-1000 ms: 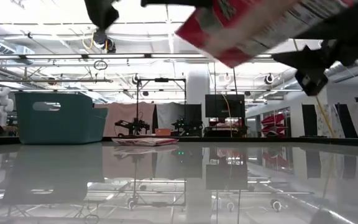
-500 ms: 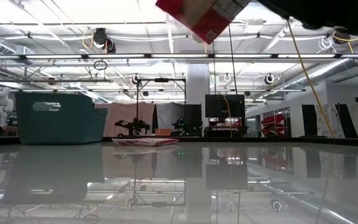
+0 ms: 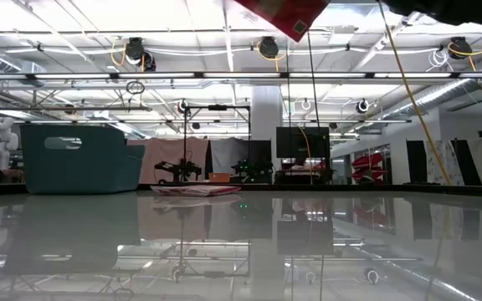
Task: Sort popcorn bags into baskets
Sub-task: Stack the red popcorn bag on top of the other red popcorn bag into the blue bin
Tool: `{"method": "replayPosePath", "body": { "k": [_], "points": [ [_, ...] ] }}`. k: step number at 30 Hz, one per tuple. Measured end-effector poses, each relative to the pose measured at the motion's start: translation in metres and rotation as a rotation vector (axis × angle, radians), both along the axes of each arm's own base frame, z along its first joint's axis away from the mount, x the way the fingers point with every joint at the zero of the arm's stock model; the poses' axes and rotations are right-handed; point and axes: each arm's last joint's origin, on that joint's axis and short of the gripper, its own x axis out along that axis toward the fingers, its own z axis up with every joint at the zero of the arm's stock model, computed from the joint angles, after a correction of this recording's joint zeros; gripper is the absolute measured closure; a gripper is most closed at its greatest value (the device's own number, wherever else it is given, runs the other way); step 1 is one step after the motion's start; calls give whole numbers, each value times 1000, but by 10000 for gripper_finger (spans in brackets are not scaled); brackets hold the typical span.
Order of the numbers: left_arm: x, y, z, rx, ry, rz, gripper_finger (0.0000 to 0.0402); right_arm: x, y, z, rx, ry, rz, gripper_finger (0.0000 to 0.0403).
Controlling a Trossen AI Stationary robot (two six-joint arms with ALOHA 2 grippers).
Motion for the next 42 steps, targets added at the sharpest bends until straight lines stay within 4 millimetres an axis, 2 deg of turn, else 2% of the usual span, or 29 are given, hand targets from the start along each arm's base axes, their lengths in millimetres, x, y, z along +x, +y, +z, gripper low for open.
{"method": "replayPosePath", "body": {
  "k": [3, 8, 15, 17, 22, 27, 33, 36, 39, 42],
  "points": [
    [1, 2, 1, -87, -8, 85, 377, 0, -1, 0, 1, -1, -24, 390],
    [-1, 6, -2, -271, 11, 292, 328, -3, -4, 5, -70, -14, -232, 383],
    [-22, 19, 4, -591, 76, 549, 280, -9, -8, 12, -206, 5, -428, 395],
    [-29, 24, 13, -682, 45, 605, 278, -8, -8, 10, -252, 24, -428, 395],
    [-42, 42, 36, -1087, -128, 795, 288, -5, -6, 7, -380, 44, -437, 397],
    [-50, 64, 47, -1364, -226, 913, 301, 6, -2, 19, -621, 31, -490, 398],
    [-46, 87, 40, -1585, -103, 990, 308, 25, -2, 38, -883, 22, -585, 398],
    [-41, 92, 38, -1727, -66, 990, 309, 35, -3, 37, -1020, 51, -616, 397],
    [-39, 95, 39, -1768, -34, 969, 309, 43, -6, 36, -1099, 75, -643, 397],
    [-38, 96, 41, -1774, -19, 926, 309, 46, -10, 34, -1105, 83, -661, 397]
  ]
}}
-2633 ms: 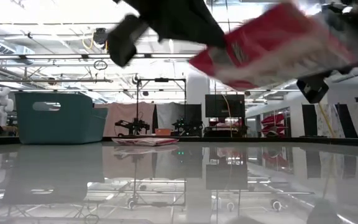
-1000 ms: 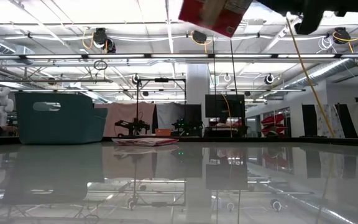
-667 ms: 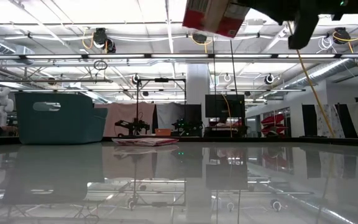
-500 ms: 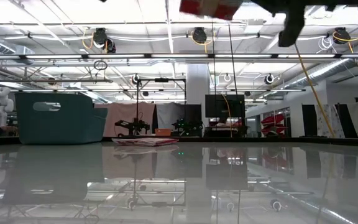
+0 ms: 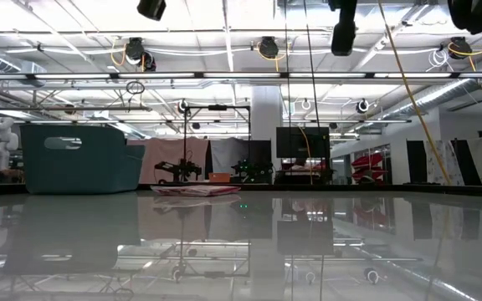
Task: Sort popcorn bags into baskets
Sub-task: Stack the red popcorn bag on top of the other red popcorn bag into the blue bin
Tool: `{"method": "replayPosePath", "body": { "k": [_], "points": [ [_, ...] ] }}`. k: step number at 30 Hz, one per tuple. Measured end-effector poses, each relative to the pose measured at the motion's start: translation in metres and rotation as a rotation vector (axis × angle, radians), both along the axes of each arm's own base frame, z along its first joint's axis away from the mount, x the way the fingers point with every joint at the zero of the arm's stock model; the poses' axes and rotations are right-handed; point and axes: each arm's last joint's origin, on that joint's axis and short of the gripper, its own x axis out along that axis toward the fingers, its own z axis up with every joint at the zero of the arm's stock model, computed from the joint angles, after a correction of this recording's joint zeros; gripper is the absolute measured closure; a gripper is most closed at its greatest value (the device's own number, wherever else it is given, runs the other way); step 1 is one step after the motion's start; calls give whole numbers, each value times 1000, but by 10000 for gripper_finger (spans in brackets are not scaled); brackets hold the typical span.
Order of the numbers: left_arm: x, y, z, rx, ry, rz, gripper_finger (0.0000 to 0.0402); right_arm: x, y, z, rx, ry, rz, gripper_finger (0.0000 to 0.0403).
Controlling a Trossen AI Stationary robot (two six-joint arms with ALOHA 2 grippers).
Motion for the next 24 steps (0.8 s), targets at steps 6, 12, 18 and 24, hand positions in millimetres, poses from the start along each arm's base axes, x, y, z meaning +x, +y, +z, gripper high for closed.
{"method": "replayPosePath", "body": {
  "k": [6, 12, 18, 24],
  "points": [
    [-2, 0, 3, 37, -2, -58, 309, 0, -3, 3, -12, -22, -22, 397],
    [-2, -1, 2, 184, 25, -137, 309, -2, -5, 5, -29, -21, -82, 397],
    [-2, 0, 1, 189, 24, -279, 309, -2, -5, 5, -43, -15, -91, 397],
    [-2, 0, 1, 168, 28, -250, 309, -3, -6, 6, -51, -12, -128, 397]
  ]
}}
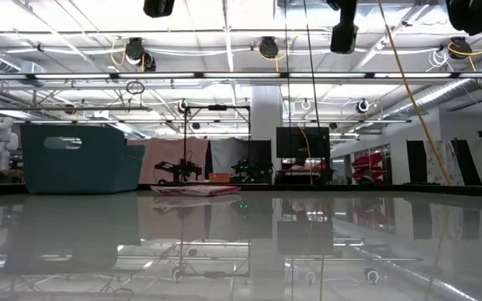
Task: Sort popcorn bags into baskets
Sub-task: Stack the red popcorn bag on top of the other red popcorn bag into the blue bin
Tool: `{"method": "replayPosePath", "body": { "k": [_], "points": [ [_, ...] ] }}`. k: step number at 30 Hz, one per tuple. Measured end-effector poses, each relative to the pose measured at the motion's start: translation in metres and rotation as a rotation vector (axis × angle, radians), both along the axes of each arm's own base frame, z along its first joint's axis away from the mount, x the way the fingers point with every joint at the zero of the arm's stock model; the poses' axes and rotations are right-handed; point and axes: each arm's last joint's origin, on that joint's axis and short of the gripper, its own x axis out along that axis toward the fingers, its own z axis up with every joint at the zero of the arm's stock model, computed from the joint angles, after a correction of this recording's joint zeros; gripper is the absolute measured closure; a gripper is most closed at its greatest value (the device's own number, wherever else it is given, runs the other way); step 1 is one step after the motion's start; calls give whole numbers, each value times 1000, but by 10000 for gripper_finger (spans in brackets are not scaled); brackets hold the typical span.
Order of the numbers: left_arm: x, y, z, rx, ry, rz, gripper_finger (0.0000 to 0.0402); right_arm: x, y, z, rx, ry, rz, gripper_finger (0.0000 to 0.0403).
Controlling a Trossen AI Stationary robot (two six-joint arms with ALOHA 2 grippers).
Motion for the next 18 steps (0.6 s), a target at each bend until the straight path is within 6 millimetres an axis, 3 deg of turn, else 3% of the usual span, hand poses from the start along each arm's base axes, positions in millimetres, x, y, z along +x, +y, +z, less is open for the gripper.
{"method": "replayPosePath", "body": {
  "k": [5, 13, 18],
  "points": [
    [-1, 2, -1, 36, 12, 44, 293, 0, -1, 0, 12, 3, -27, 397],
    [-22, 10, 18, 79, -39, 86, 209, -2, -1, 3, 4, -19, -42, 397],
    [-17, 6, 14, 121, -38, 102, 161, -1, -1, 4, 14, -46, 12, 397]
  ]
}}
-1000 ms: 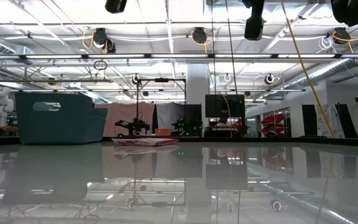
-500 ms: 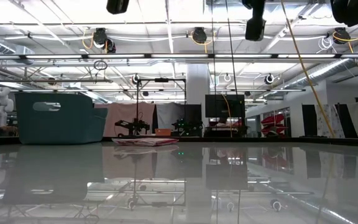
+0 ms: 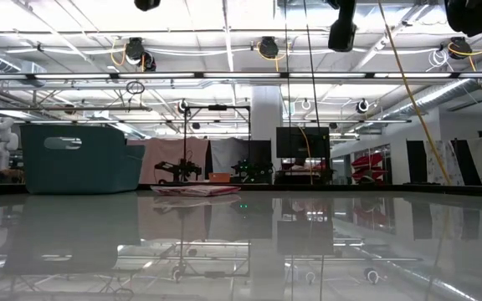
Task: Sort popcorn bags into baskets
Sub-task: Stack the red popcorn bag on top of the other red popcorn bag into the blue bin
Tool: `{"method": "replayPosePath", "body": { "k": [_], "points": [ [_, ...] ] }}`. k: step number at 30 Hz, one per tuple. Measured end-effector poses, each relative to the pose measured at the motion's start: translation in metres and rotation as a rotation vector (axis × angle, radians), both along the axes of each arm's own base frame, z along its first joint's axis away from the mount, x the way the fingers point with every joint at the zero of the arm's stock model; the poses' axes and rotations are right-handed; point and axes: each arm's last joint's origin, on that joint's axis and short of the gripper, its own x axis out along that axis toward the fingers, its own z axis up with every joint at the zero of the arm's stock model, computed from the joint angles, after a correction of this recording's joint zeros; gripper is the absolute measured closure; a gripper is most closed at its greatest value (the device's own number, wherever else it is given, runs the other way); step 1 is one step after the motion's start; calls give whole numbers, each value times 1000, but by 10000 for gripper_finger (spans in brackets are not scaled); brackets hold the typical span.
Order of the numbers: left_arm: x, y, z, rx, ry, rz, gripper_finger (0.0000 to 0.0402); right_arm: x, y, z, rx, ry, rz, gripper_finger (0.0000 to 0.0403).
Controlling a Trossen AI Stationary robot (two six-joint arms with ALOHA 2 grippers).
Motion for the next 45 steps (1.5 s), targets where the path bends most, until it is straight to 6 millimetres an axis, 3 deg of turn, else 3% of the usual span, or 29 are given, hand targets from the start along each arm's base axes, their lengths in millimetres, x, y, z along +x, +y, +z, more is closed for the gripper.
{"method": "replayPosePath", "body": {
  "k": [5, 10, 15, 21, 24, 29, 37, 45],
  "points": [
    [25, -4, -10, 8, -39, -41, 135, 2, -4, 0, 1, -13, 19, 397],
    [40, -4, -15, -2, -81, -84, 145, 3, -7, 1, -7, -19, 27, 397],
    [39, 0, -15, 8, -78, -74, 207, 3, -10, 0, 13, -15, -15, 397],
    [41, 1, -15, 54, -85, -86, 327, 4, -11, 0, 26, -20, -19, 392],
    [41, 1, -14, 83, -87, -93, 381, 5, -13, -1, 64, -26, -18, 370],
    [39, 5, -13, 88, -84, -90, 374, 6, -13, -5, 164, -42, 10, 301],
    [9, 25, 4, 163, -51, -62, 387, 6, -15, -13, 462, -136, -40, 183],
    [-56, 50, 15, 291, 164, 127, 375, 3, -16, -38, 869, -254, 31, 155]
  ]
}}
